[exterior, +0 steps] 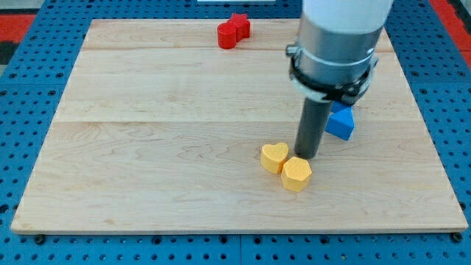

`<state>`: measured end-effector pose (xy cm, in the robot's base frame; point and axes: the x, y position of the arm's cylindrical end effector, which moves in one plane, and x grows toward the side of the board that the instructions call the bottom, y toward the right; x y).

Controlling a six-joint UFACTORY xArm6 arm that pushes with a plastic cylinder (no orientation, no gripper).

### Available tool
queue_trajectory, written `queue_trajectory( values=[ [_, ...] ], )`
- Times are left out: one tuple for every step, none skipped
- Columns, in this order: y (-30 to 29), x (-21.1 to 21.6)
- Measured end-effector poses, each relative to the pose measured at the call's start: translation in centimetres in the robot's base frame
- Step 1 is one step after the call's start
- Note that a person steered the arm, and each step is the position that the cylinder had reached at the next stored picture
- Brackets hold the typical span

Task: Push yellow heart in to yellow hexagon

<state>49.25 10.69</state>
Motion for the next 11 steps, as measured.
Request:
queue_trajectory(
  values=[
    [-1.6, -3.7],
    [-4.6, -0.1],
    [-4.4, 1.9],
    [-5.4, 1.9],
    [-8.1, 1.0],
    [-11.9, 1.1],
    [-16.3, 3.4],
    [-13.4, 3.6],
    [-10.6, 4.8],
    [-3.7, 6.2],
    [0.0, 6.2]
  ],
)
